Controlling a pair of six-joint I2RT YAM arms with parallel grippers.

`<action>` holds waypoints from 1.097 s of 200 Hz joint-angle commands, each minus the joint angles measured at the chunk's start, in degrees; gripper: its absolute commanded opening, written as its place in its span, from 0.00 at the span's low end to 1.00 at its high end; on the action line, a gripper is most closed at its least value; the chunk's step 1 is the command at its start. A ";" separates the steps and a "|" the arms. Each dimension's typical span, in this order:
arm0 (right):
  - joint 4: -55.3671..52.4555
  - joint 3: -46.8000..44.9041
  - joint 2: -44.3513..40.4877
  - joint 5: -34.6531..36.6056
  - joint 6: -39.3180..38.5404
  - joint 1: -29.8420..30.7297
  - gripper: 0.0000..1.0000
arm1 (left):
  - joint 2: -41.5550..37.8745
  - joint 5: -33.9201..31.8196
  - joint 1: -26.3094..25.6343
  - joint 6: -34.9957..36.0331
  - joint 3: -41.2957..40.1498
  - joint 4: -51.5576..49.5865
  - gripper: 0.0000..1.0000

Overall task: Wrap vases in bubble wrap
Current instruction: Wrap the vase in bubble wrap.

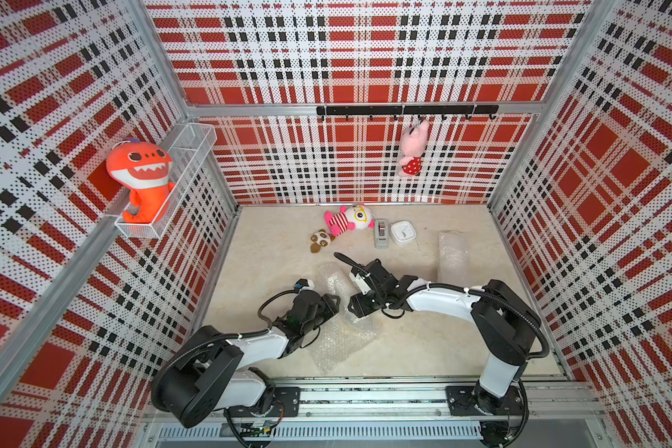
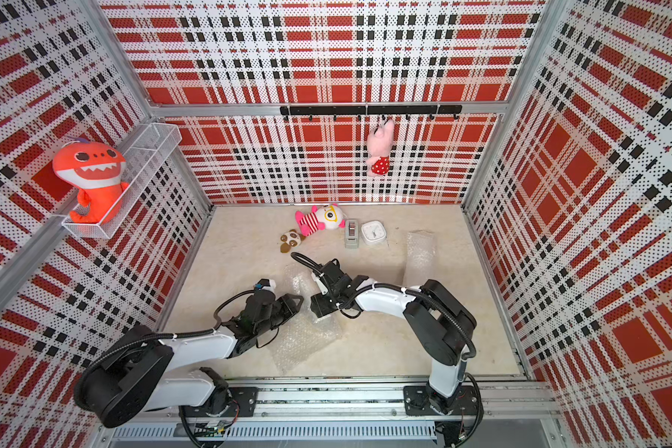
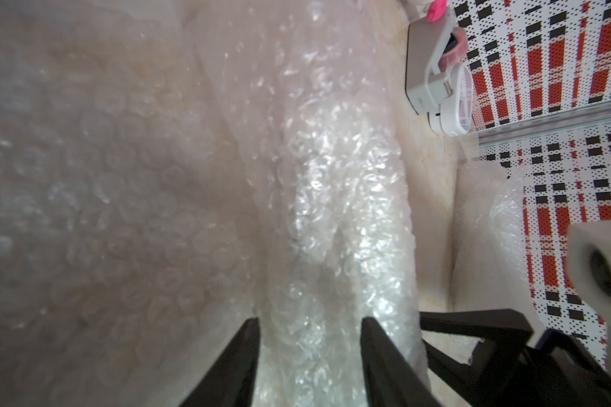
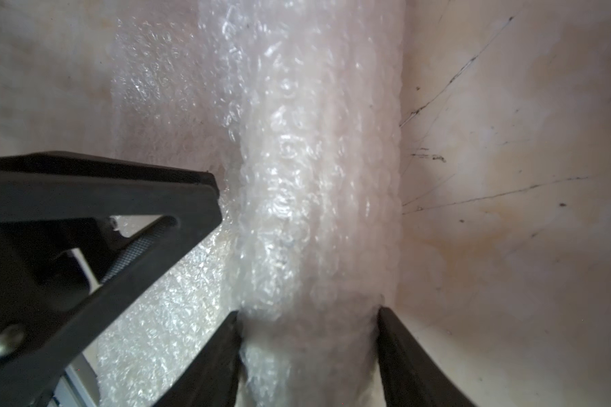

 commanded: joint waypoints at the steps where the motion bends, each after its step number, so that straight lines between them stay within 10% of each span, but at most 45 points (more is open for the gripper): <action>1: -4.43 -0.19 2.24 3.48 -1.91 0.54 0.60 | -1.04 0.35 0.40 0.64 3.62 -3.30 0.61; 51: -2.74 0.01 2.27 3.81 -1.32 1.17 0.59 | 9.39 -1.79 -0.16 2.60 13.20 -7.90 0.74; 162: -0.31 -1.33 -3.90 6.21 -0.59 1.17 0.74 | 10.28 -3.37 0.21 4.66 5.70 -9.40 0.50; 219: 4.58 -6.20 -9.39 -8.95 3.27 -4.26 0.87 | 7.02 -4.22 1.58 5.68 1.08 -10.40 0.47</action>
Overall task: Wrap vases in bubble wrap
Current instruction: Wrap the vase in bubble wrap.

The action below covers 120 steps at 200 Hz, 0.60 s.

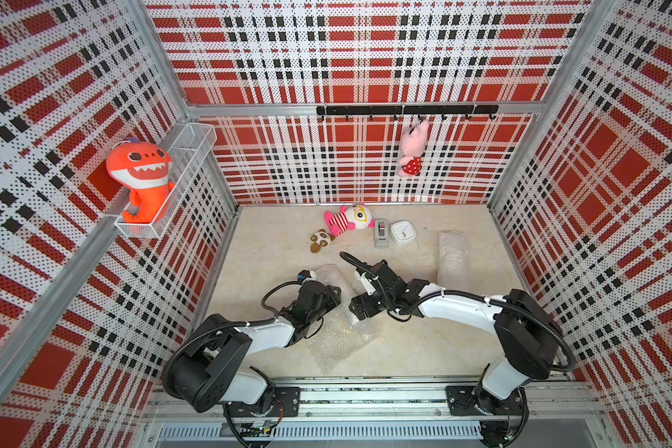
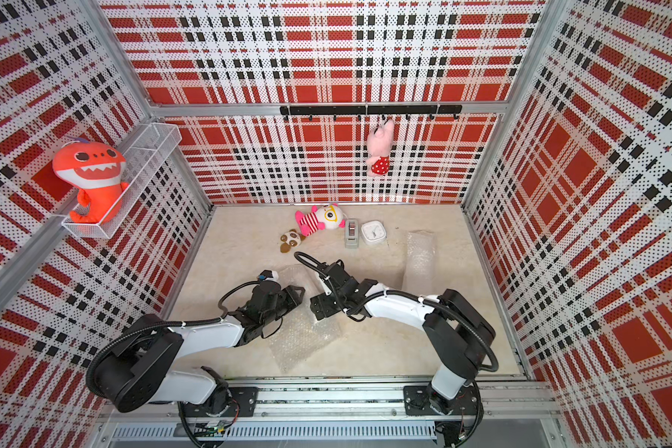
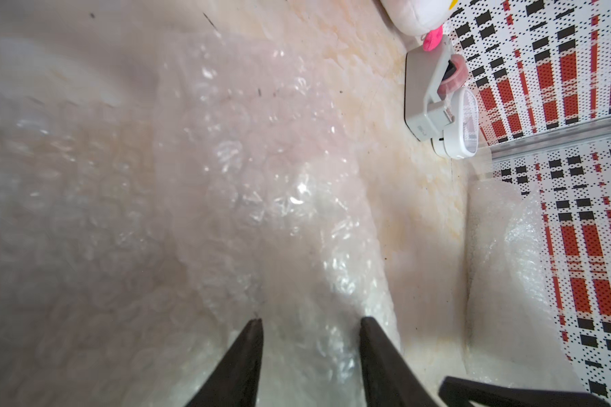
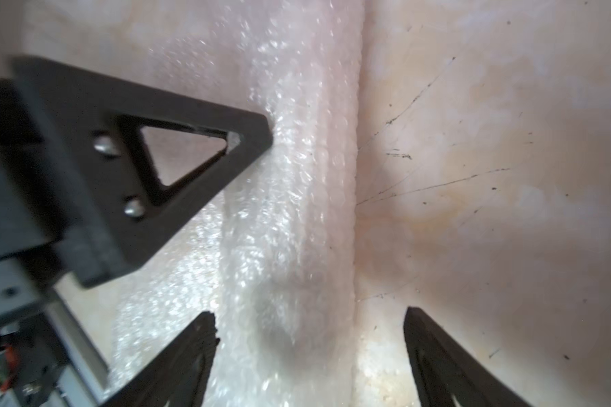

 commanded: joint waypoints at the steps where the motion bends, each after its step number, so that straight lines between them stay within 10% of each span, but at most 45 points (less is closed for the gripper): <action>1: 3.50 -1.30 0.16 -9.23 2.62 -4.05 0.86 | 1.14 -0.85 0.60 1.79 -3.58 -8.88 0.47; 120: 0.95 9.04 14.62 -8.84 1.11 -0.67 0.73 | -5.57 -1.17 3.52 3.58 -5.21 -12.44 0.44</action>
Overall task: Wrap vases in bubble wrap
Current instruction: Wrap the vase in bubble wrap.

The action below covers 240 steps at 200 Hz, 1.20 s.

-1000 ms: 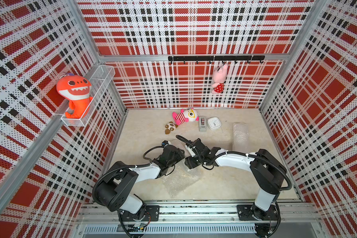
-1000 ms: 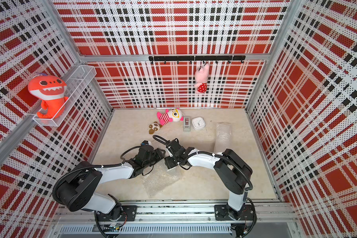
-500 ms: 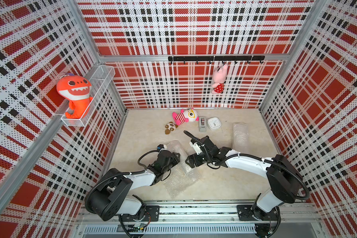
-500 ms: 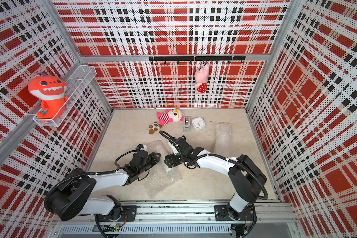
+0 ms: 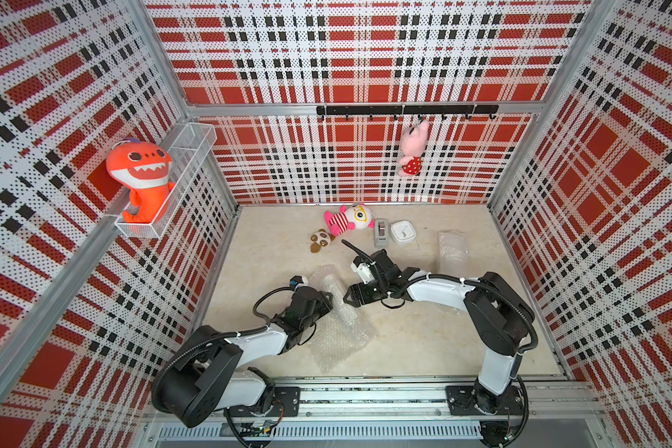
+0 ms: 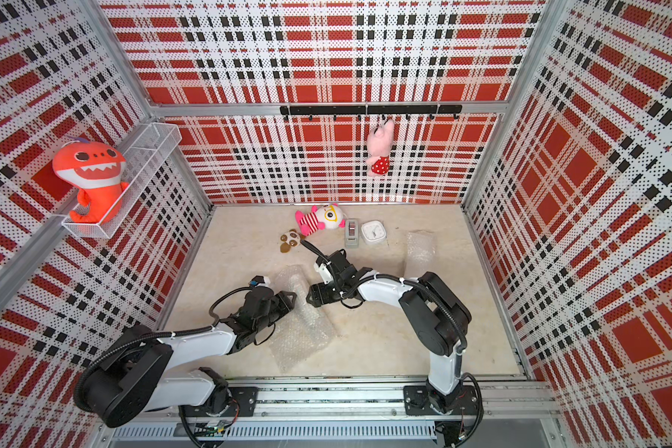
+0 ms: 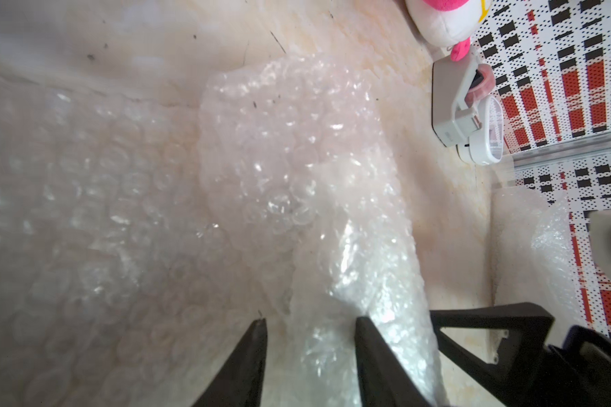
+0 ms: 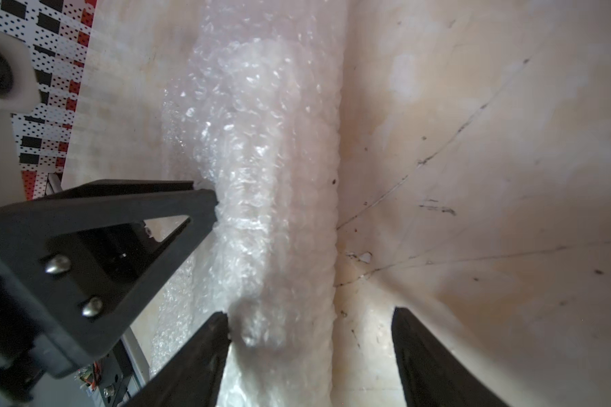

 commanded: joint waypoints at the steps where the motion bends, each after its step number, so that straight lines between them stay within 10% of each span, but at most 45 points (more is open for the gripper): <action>1: -2.79 1.64 1.88 3.72 -1.19 3.22 0.73 | -0.81 0.15 1.51 2.35 -1.39 -9.73 0.44; 111: -9.16 7.89 5.91 22.50 -3.22 14.30 0.68 | -24.80 0.84 8.31 2.10 -4.87 -23.05 0.55; 240: -6.73 6.88 4.79 23.26 -3.16 15.25 0.70 | -6.20 7.47 2.89 1.15 1.58 -4.70 0.59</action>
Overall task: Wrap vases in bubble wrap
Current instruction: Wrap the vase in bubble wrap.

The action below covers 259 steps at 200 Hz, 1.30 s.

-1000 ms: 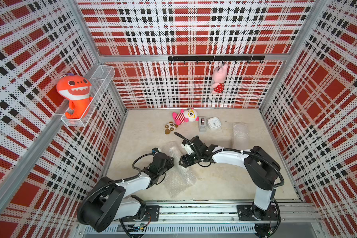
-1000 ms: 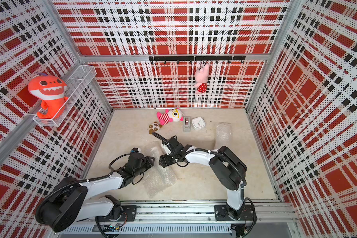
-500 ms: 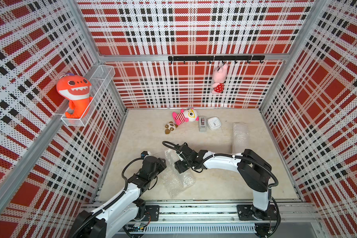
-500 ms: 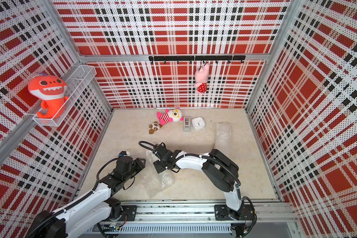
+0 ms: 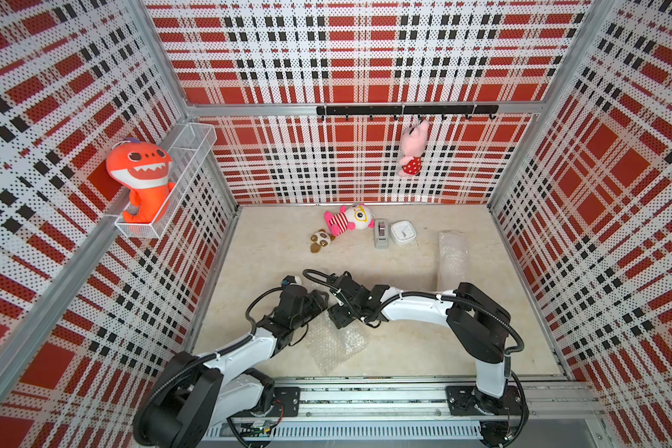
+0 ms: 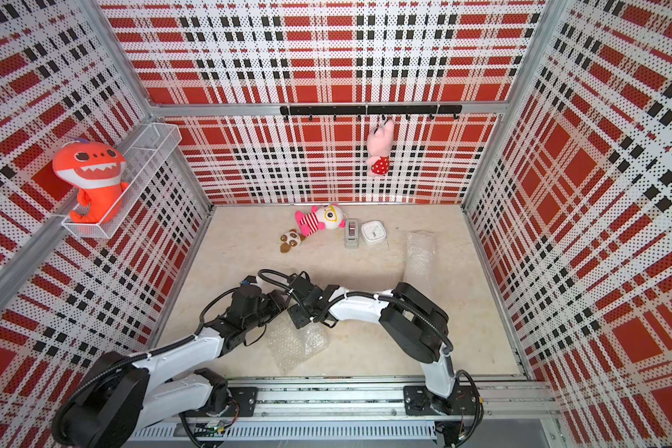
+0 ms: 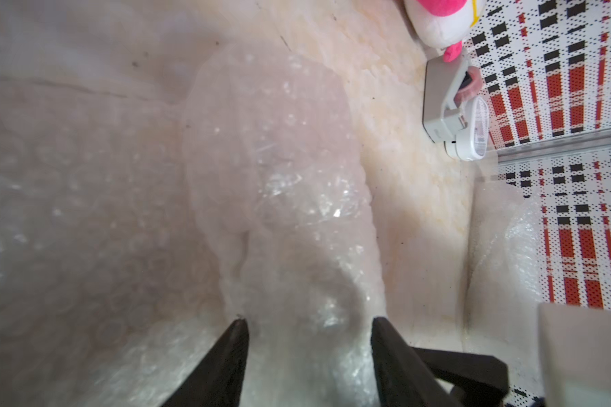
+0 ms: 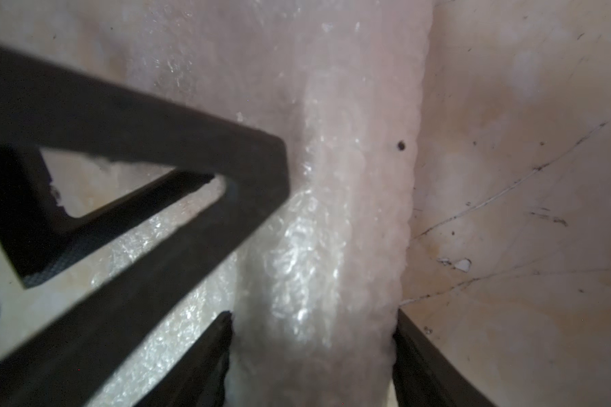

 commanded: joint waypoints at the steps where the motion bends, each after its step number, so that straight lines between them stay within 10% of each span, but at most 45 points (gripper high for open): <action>1: 0.10 -0.59 -0.38 0.47 -0.21 0.54 0.70 | 2.07 -0.64 -0.84 0.70 1.21 2.32 0.59; 66: 1.21 -1.57 -5.01 -0.65 -0.10 -0.04 0.80 | 4.86 -8.36 -0.75 2.66 -1.12 -7.48 0.57; 109: 5.21 -7.16 -12.28 -13.79 2.36 -5.08 0.85 | 0.51 -9.16 1.11 1.75 -6.02 -9.04 0.56; 259: 0.40 0.78 1.26 -14.16 -0.09 -3.29 0.63 | -7.60 -10.08 2.74 1.60 -2.64 -16.36 0.57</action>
